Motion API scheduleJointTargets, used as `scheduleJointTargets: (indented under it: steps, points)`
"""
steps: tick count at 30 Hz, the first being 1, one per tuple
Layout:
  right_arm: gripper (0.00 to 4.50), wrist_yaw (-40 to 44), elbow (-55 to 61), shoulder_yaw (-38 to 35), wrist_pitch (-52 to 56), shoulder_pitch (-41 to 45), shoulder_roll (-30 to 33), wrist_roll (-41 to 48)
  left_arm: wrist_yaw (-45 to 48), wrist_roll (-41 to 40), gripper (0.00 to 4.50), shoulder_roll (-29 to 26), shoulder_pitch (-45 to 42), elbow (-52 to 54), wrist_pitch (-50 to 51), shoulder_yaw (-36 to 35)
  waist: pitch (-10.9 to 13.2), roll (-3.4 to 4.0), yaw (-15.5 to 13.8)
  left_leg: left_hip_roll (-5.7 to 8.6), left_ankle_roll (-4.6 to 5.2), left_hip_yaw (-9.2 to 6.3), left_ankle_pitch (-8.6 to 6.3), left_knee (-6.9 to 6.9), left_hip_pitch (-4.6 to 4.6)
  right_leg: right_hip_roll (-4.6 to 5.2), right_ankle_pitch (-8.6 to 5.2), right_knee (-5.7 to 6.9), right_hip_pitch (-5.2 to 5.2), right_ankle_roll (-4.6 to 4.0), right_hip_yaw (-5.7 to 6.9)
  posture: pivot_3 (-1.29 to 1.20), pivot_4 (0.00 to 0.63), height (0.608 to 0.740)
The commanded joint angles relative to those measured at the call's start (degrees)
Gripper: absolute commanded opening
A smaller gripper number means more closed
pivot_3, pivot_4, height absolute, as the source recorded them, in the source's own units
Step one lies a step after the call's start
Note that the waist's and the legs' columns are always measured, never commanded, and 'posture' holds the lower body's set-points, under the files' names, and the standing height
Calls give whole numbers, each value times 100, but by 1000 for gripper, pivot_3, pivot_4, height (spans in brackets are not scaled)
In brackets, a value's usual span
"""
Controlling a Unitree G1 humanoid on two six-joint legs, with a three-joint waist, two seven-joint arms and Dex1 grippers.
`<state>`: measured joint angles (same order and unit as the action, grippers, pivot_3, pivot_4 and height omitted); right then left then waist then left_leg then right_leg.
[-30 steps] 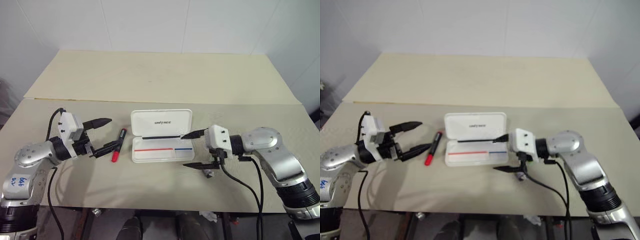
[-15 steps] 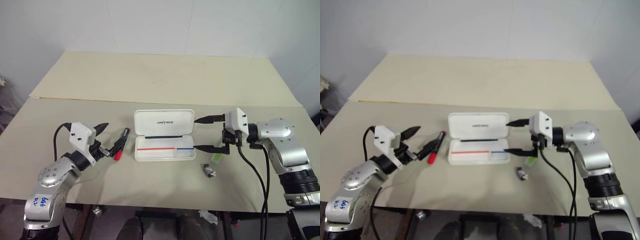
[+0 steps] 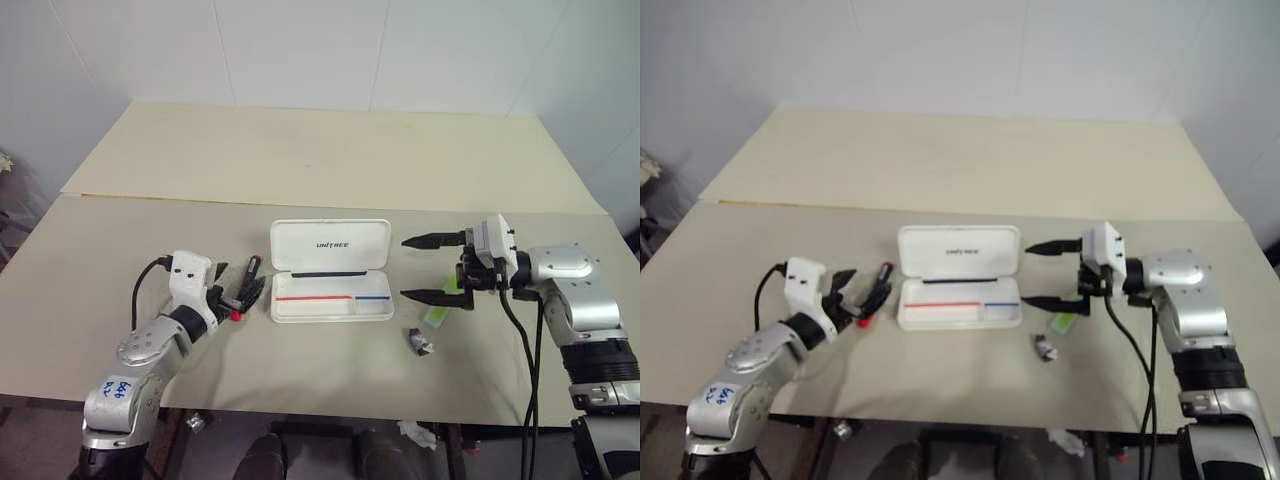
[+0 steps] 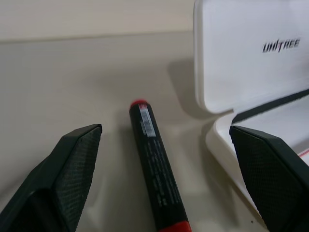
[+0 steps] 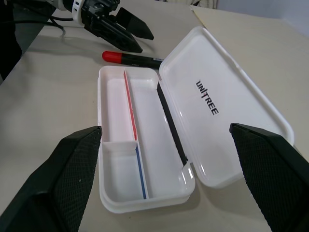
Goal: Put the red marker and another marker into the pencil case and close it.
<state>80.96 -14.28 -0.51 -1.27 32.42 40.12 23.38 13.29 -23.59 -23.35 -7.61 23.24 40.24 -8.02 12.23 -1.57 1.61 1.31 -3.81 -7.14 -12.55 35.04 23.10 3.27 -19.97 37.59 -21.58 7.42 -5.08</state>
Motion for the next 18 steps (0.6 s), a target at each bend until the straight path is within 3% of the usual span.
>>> scheduleJointTargets:
  steps: [1,12,18]
  points:
    - [4492,-93,33,-243,-107,-24,117,6,-171,50,4500,-56,-227,-99,652,47,0,0,-1,0,0,0,0,0,0,0,0,0,0,0,0,0,150,740]
    - [4492,-308,139,-320,-56,-27,182,-24,-277,-10,4500,41,-581,-252,1654,-7,-1,1,-3,1,-1,0,0,2,-1,0,2,-1,3,3,0,0,150,740]
    - [4492,-322,21,-359,-126,83,178,-53,-223,-35,4500,122,-681,-280,1592,-180,-1,2,-3,1,-1,0,1,2,-2,0,2,-1,4,3,0,0,150,740]
